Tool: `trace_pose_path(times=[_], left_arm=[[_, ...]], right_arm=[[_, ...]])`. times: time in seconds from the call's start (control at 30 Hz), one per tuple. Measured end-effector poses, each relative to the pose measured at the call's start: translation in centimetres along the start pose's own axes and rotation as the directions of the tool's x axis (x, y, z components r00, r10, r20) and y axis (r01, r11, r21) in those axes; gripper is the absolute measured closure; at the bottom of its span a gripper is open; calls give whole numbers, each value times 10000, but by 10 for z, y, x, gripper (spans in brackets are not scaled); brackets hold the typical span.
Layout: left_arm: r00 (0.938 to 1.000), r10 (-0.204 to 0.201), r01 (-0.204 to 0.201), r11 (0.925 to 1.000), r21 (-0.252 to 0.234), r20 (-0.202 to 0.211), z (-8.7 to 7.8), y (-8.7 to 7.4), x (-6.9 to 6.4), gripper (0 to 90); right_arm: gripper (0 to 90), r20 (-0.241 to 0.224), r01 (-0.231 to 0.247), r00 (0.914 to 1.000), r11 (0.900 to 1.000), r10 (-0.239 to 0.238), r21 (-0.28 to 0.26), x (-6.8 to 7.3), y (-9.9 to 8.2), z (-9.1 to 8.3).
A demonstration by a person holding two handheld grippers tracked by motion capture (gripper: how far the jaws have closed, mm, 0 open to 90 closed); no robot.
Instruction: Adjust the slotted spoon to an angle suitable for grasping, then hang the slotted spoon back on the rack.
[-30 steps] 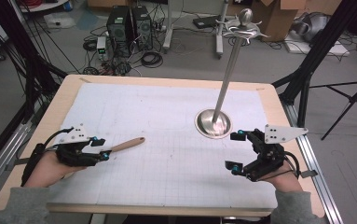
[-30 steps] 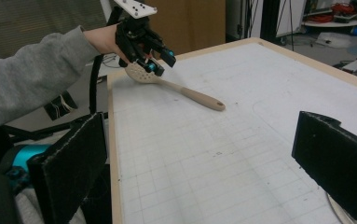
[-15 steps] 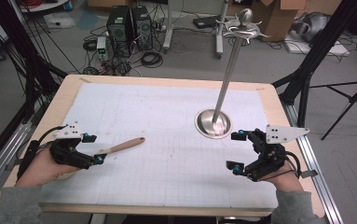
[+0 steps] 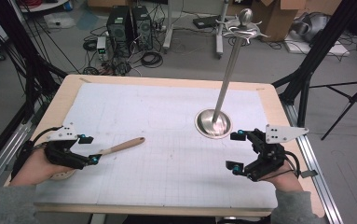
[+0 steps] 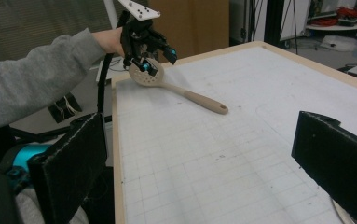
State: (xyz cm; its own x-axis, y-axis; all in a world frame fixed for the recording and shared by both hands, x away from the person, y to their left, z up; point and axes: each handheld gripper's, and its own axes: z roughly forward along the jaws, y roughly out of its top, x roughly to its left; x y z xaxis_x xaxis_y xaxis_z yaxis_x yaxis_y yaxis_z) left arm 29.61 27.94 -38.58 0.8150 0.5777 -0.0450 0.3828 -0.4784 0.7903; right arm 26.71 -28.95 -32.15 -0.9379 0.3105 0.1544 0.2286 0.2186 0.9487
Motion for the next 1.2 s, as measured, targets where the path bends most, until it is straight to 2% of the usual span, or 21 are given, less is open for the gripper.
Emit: trace_pose_path(times=[0.1, 0.17, 0.33, 0.73, 0.83, 0.97, 1.07, 1.2], left_arm=[[10000, -30, 30, 10000, 62, -56, -1, -1, 2, 234], [9995, -120, 121, 9999, 41, -287, -1, -2, 3, 226], [9997, -181, 182, 9998, 90, -135, 0, -3, 4, 229], [9998, 109, -118, 9981, 605, 150, 7, -4, 7, 249], [9999, 19, -29, 9971, 765, 129, 10, -6, 9, 250], [9997, -33, 11, 9951, 984, 226, 13, -10, 12, 273], [9990, 211, -250, 9944, 1025, 394, 14, -12, 13, 326], [9991, 202, -243, 9930, 1153, 366, 14, -12, 14, 361]], right_arm=[[24, -65, -40, 10000, 10000, 41, 77, 0, 0, 3], [24, -44, 22, 10000, 10000, -22, 52, -1, 0, 3], [24, -24, -43, 10000, 10000, 43, -16, -1, 0, 1], [24, -92, 17, 10000, 9999, -16, 111, -1, 1, 5], [24, -80, 9, 10000, 9999, -8, 104, -1, 1, 5], [24, -60, 28, 10000, 9999, -27, 136, -1, 1, 5], [24, -30, 16, 10000, 9999, -16, 141, -1, 1, 5], [24, -87, -17, 10000, 9997, 19, 250, 0, 0, 7]])
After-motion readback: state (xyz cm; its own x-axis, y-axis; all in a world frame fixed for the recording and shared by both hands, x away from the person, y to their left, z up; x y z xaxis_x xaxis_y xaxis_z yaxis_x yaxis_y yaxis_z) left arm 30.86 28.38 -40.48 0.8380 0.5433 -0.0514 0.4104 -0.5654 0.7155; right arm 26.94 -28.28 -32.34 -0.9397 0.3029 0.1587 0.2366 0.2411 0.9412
